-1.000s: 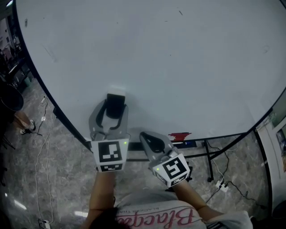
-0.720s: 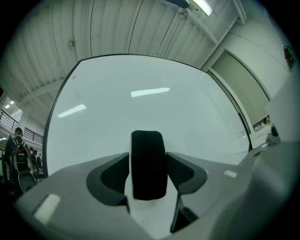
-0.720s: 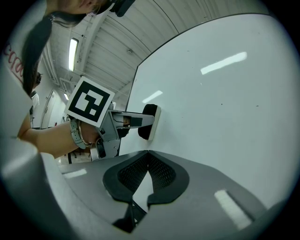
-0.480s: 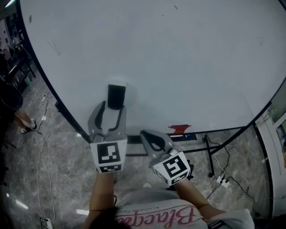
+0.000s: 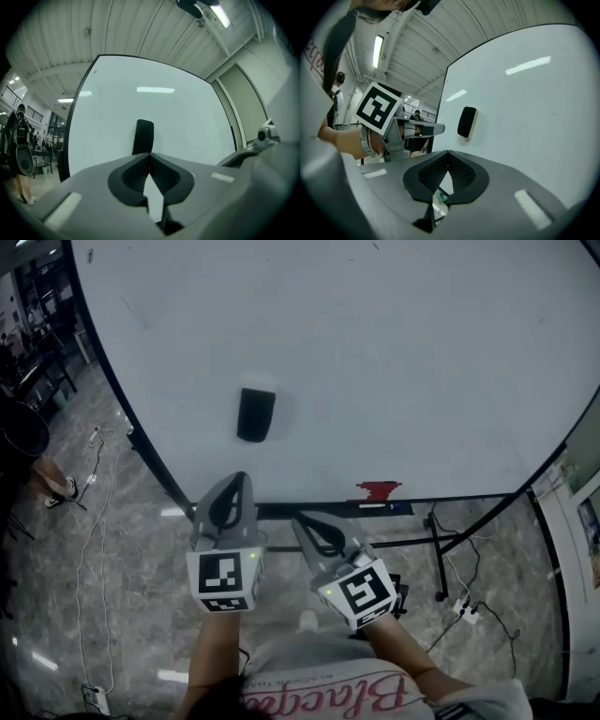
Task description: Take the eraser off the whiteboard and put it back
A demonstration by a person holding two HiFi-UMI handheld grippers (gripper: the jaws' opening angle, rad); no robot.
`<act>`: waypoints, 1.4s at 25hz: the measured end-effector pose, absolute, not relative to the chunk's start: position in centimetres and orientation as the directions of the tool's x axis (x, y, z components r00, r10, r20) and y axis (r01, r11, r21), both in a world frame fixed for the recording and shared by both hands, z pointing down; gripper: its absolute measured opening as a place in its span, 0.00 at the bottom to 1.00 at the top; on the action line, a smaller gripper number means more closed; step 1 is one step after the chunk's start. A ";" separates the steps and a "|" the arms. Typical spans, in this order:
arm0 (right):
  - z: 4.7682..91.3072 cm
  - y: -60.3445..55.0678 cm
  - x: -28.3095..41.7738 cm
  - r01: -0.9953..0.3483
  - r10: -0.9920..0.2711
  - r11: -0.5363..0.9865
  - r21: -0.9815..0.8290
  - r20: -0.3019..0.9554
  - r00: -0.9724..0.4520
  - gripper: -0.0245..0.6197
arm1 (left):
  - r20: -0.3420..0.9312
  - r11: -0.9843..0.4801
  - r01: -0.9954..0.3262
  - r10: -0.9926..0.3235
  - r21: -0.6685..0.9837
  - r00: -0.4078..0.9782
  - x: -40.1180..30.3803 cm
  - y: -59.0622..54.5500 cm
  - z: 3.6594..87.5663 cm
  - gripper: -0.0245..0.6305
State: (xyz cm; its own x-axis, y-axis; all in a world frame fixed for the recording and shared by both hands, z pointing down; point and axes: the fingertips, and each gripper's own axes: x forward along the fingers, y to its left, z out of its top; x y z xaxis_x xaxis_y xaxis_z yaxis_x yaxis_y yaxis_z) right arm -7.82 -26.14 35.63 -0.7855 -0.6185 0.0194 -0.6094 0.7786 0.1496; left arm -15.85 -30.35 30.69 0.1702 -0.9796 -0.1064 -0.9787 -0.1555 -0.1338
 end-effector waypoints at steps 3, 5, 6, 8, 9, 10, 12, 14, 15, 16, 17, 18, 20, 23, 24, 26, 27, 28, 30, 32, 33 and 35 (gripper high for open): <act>35.9 -24.8 -7.8 -0.615 -0.623 0.776 0.141 0.020 -0.782 0.04 | -0.088 -0.180 -0.979 -0.978 -0.097 0.189 -15.9 -28.8 31.7 0.04; 35.9 -23.9 -7.7 -0.618 -0.627 0.773 0.142 0.017 -0.779 0.04 | -0.080 -0.192 -0.978 -0.977 -0.085 0.199 -15.7 -27.7 32.2 0.04; 35.8 -23.4 -7.5 -0.627 -0.634 0.766 0.141 0.012 -0.773 0.04 | -0.077 -0.197 -0.977 -0.976 -0.080 0.203 -15.5 -27.1 32.4 0.04; 35.5 -22.6 -6.9 -0.661 -0.666 0.739 0.130 -0.007 -0.746 0.04 | -0.069 -0.208 -0.976 -0.975 -0.066 0.213 -15.3 -26.1 33.0 0.04; 35.4 -22.4 -6.5 -0.681 -0.684 0.722 0.121 -0.016 -0.729 0.04 | -0.063 -0.216 -0.975 -0.974 -0.056 0.219 -15.2 -25.7 33.4 0.04; 35.3 -22.1 -6.3 -0.695 -0.698 0.710 0.113 -0.021 -0.716 0.04 | -0.056 -0.223 -0.974 -0.973 -0.046 0.225 -15.2 -25.2 33.8 0.04; 35.4 -21.4 -6.2 -0.706 -0.708 0.700 0.111 -0.022 -0.706 0.04 | -0.043 -0.233 -0.972 -0.971 -0.031 0.234 -15.1 -24.3 34.5 0.04; 35.8 -20.7 -6.2 -0.709 -0.713 0.696 0.115 -0.007 -0.701 0.04 | -0.036 -0.236 -0.972 -0.971 -0.016 0.236 -15.1 -23.2 35.1 0.04; 35.9 -20.5 -6.2 -0.710 -0.714 0.695 0.114 0.000 -0.700 0.04 | -0.032 -0.236 -0.972 -0.971 -0.007 0.236 -15.1 -22.7 35.3 0.04; 36.0 -20.2 -6.3 -0.709 -0.714 0.696 0.112 0.005 -0.700 0.04 | -0.030 -0.238 -0.971 -0.971 0.002 0.238 -15.0 -22.3 35.6 0.04; 36.1 -19.9 -6.3 -0.708 -0.713 0.697 0.111 0.007 -0.701 0.04 | -0.028 -0.242 -0.970 -0.970 0.008 0.242 -14.9 -21.9 35.8 0.04; 36.1 -19.7 -6.3 -0.708 -0.712 0.698 0.110 0.008 -0.702 0.04 | -0.027 -0.247 -0.969 -0.969 0.011 0.246 -14.8 -21.7 36.0 0.04; 36.1 -19.4 -6.4 -0.707 -0.712 0.698 0.110 0.005 -0.702 0.04 | -0.025 -0.256 -0.967 -0.966 0.013 0.256 -14.6 -21.2 36.3 0.04; 36.1 -18.7 -6.5 -0.702 -0.708 0.702 0.124 0.005 -0.707 0.04 | -0.024 -0.263 -0.965 -0.965 0.020 0.263 -14.3 -20.6 36.6 0.04; 36.1 -18.6 -6.5 -0.699 -0.705 0.704 0.127 0.006 -0.709 0.04 | -0.026 -0.266 -0.964 -0.964 0.022 0.265 -14.2 -20.5 36.6 0.04; 36.0 -18.4 -6.5 -0.698 -0.704 0.705 0.126 0.005 -0.710 0.04 | -0.031 -0.273 -0.962 -0.962 0.021 0.273 -13.9 -20.3 36.6 0.04; 36.0 -18.4 -6.4 -0.700 -0.706 0.704 0.124 0.007 -0.708 0.04 | -0.033 -0.277 -0.961 -0.960 0.019 0.277 -13.8 -20.3 36.5 0.04; 36.0 -18.5 -6.3 -0.703 -0.709 0.701 0.120 0.012 -0.705 0.04 | -0.034 -0.280 -0.960 -0.959 0.018 0.280 -13.7 -20.3 36.5 0.04; 36.1 -18.7 -6.2 -0.709 -0.715 0.697 0.110 0.024 -0.699 0.04 | -0.030 -0.282 -0.959 -0.959 0.014 0.281 -13.6 -20.5 36.5 0.04; 36.2 -18.9 -6.3 -0.707 -0.714 0.698 0.109 0.032 -0.700 0.04 | -0.028 -0.280 -0.960 -0.960 0.016 0.280 -13.6 -20.7 36.6 0.04; 36.1 -18.9 -6.3 -0.706 -0.712 0.700 0.110 0.032 -0.701 0.04 | -0.029 -0.279 -0.960 -0.960 0.017 0.279 -13.7 -20.7 36.6 0.04; 36.0 -19.0 -6.4 -0.703 -0.710 0.702 0.116 0.033 -0.704 0.04 | -0.033 -0.278 -0.961 -0.960 0.018 0.277 -13.8 -20.9 36.6 0.04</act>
State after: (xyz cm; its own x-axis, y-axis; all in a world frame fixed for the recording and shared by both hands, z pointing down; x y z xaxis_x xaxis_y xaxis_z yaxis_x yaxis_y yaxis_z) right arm -6.44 -19.02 36.02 -0.7038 -0.7096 0.0333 -0.7025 0.7022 0.1156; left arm -13.80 -20.90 36.58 0.2768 -0.9604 -0.0329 -0.9606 -0.2775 0.0181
